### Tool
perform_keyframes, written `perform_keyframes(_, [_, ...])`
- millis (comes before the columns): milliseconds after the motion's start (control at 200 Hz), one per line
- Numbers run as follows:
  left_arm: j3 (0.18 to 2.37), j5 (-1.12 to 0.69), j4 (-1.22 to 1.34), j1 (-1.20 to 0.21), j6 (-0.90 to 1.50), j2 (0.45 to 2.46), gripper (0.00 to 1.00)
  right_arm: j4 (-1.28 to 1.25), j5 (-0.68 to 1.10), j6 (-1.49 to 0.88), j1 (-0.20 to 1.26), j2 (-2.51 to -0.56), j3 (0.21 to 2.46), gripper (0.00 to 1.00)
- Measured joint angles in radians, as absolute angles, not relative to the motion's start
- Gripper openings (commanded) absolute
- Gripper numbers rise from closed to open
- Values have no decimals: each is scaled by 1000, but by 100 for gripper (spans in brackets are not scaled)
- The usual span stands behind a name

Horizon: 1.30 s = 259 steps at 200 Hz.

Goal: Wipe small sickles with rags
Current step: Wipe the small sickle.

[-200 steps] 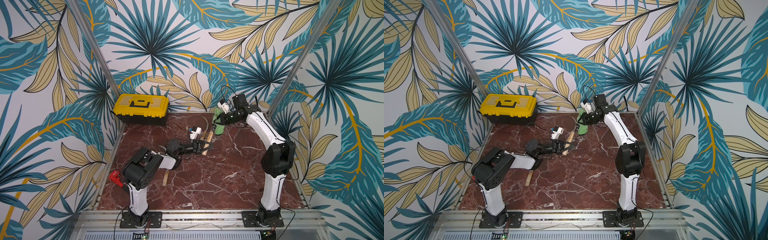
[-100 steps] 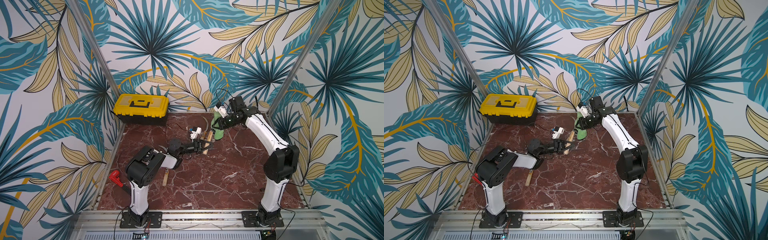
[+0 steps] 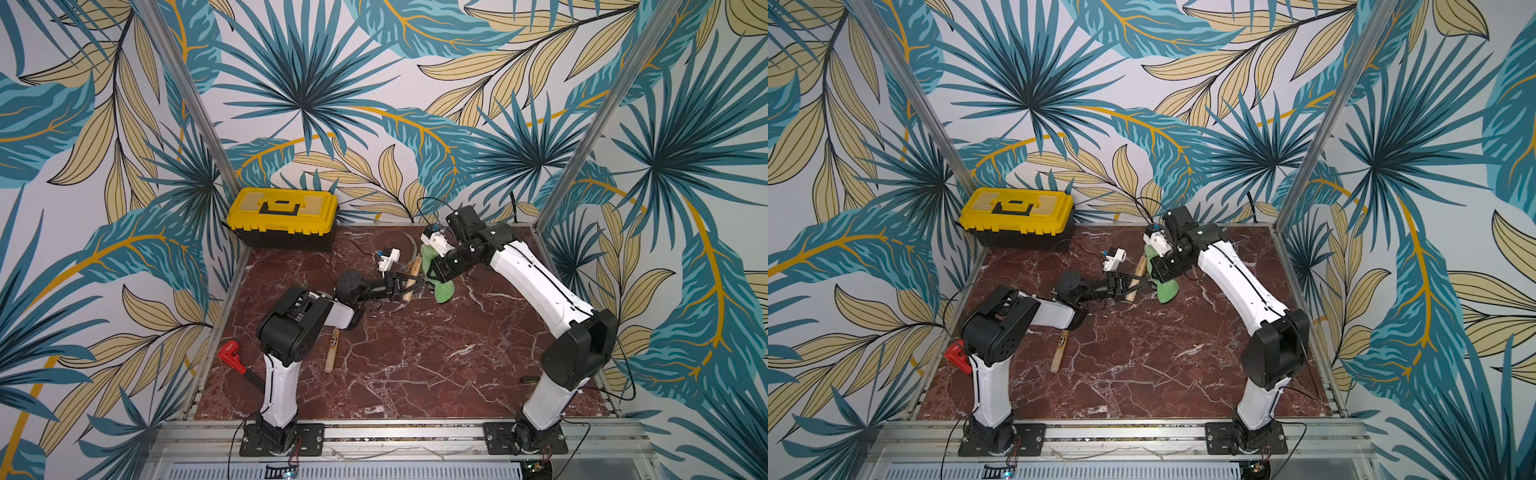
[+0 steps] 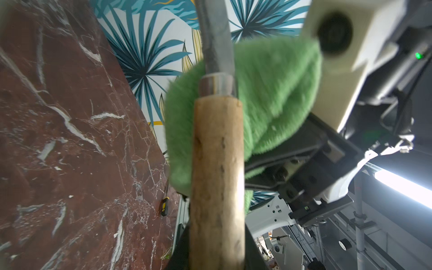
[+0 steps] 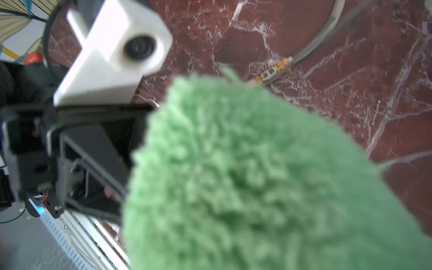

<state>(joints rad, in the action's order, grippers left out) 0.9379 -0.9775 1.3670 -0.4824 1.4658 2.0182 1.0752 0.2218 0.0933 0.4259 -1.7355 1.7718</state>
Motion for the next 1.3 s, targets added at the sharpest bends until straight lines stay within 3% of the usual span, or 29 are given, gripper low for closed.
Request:
perform_keyframes(250, [937, -974, 1026, -474, 1200, 1961, 0, 1157, 73, 40, 412, -1667, 1781, 2])
perform_keyframes(496, [895, -971, 877, -475, 1040, 1826, 0, 1166, -27, 34, 379, -1814, 1885, 2])
perform_keyframes(826, [788, -984, 693, -497, 895, 1671, 0, 1085, 34, 117, 316, -2030, 2025, 3])
perform_keyframes(1297, [784, -985, 487, -533, 735, 1604, 0, 1032, 221, 260, 289, -2042, 2021, 3])
